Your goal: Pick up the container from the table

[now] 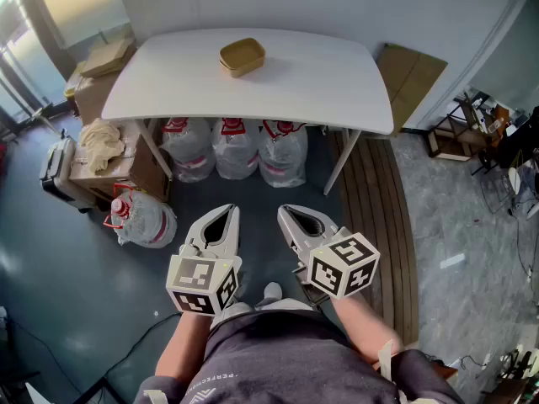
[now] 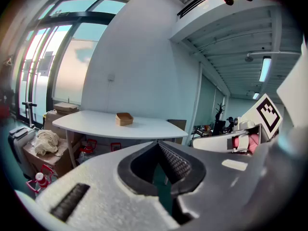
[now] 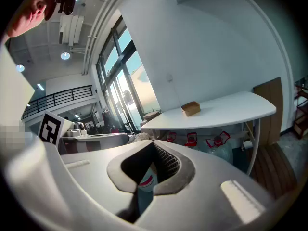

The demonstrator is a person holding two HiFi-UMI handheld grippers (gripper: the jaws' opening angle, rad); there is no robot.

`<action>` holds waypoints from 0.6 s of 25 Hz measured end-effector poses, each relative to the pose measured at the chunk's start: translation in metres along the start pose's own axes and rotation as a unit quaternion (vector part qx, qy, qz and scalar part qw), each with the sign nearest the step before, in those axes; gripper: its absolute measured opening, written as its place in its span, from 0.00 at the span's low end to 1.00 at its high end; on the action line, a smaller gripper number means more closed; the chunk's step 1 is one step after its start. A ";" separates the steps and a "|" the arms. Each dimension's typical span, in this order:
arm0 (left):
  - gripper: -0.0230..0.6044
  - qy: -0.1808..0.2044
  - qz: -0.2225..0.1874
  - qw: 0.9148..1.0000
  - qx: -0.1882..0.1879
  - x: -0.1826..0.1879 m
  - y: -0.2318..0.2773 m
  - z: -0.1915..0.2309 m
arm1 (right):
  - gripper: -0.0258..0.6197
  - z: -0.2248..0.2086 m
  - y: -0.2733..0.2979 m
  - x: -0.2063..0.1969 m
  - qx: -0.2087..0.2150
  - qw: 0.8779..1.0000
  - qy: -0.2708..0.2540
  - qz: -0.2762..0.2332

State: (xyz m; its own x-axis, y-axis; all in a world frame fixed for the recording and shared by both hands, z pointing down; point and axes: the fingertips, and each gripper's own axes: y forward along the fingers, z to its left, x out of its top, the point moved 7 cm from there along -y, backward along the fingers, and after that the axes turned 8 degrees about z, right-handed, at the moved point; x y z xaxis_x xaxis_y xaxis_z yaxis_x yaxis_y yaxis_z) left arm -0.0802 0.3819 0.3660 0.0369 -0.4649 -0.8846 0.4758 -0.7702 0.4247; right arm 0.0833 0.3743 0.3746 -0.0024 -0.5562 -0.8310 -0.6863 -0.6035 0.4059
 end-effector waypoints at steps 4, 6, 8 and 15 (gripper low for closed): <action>0.03 -0.005 -0.003 1.000 0.012 -0.002 0.007 -0.009 | 0.04 -0.012 -0.004 0.000 0.009 1.000 -0.002 0.003; 0.03 -0.006 0.000 1.000 0.013 -0.003 0.010 -0.011 | 0.04 -0.016 -0.004 0.000 0.012 1.000 0.004 0.002; 0.03 -0.007 0.003 1.000 0.012 -0.005 0.011 -0.013 | 0.04 -0.019 -0.004 -0.001 0.015 1.000 0.013 0.002; 0.03 0.001 0.010 1.000 0.020 -0.003 0.014 -0.017 | 0.04 -0.026 0.000 -0.003 0.031 0.999 0.026 0.004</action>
State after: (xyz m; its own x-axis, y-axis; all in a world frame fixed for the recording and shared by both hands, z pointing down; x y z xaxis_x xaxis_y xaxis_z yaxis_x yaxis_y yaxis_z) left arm -0.0589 0.3804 0.3714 0.0473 -0.4796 -0.8762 0.4398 -0.7776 0.4493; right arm 0.1025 0.3609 0.3871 0.0288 -0.5909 -0.8062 -0.7300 -0.5634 0.3869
